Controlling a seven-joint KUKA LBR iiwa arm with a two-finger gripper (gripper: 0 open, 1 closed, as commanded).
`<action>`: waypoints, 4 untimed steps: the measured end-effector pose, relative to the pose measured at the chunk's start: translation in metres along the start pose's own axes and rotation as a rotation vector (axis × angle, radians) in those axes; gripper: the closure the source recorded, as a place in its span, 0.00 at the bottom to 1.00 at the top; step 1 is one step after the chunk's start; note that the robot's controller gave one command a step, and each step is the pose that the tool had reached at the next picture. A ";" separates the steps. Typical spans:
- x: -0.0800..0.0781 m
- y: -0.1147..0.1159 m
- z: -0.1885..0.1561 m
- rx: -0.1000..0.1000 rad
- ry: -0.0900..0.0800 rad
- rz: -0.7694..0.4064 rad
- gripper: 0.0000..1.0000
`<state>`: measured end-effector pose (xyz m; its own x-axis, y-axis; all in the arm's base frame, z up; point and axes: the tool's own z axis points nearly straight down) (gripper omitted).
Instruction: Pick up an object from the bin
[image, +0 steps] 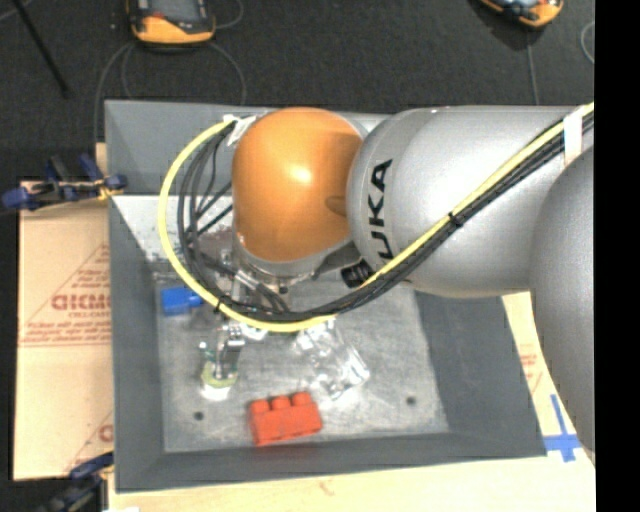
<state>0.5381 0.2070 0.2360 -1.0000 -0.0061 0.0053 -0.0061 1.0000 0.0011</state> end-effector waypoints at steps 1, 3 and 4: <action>-0.036 -0.030 0.139 0.005 -0.002 -0.119 0.00; 0.043 -0.078 0.015 0.003 -0.013 -0.145 0.00; 0.066 -0.112 0.122 0.002 0.002 -0.030 0.00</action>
Offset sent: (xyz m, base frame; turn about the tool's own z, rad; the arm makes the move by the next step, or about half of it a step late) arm 0.0350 -0.0264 -0.1350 -0.1216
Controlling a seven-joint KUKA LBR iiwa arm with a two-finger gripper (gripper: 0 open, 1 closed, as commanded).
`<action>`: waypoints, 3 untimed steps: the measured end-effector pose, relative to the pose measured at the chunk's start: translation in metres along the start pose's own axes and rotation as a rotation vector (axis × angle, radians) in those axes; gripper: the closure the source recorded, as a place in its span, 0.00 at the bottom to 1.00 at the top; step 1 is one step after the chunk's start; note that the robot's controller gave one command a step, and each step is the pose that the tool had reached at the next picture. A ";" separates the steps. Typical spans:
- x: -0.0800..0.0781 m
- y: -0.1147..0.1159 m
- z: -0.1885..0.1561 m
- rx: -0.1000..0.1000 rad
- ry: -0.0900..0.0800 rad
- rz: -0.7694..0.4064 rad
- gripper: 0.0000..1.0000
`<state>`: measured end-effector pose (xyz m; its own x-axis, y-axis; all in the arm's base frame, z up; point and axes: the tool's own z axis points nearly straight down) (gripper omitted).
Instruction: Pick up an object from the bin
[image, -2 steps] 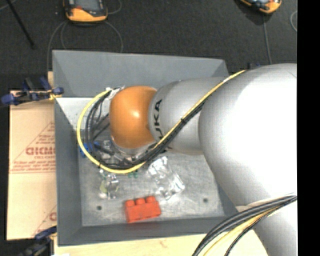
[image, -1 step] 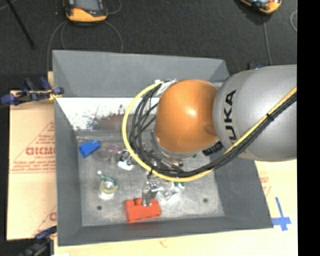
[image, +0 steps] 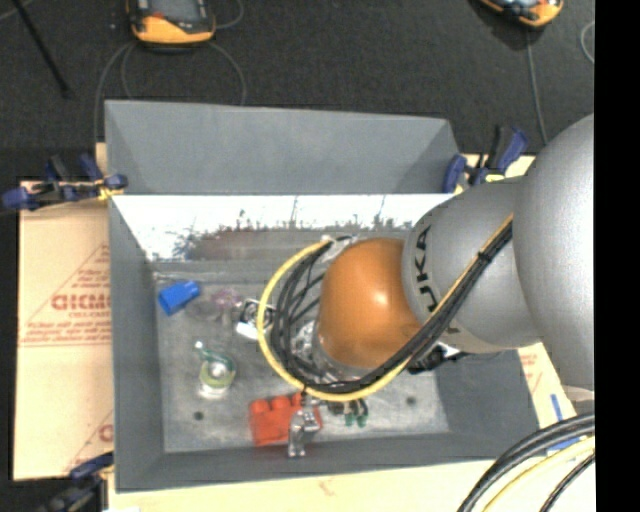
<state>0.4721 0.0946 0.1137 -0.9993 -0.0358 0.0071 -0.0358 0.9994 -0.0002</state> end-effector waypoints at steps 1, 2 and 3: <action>-0.006 0.002 0.037 -0.005 -0.027 0.097 0.00; -0.005 0.003 0.035 -0.006 -0.022 0.100 1.00; -0.011 0.021 -0.091 -0.005 -0.016 0.083 1.00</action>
Offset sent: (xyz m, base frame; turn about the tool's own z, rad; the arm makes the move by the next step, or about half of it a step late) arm -0.0009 0.0022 -0.0420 0.0974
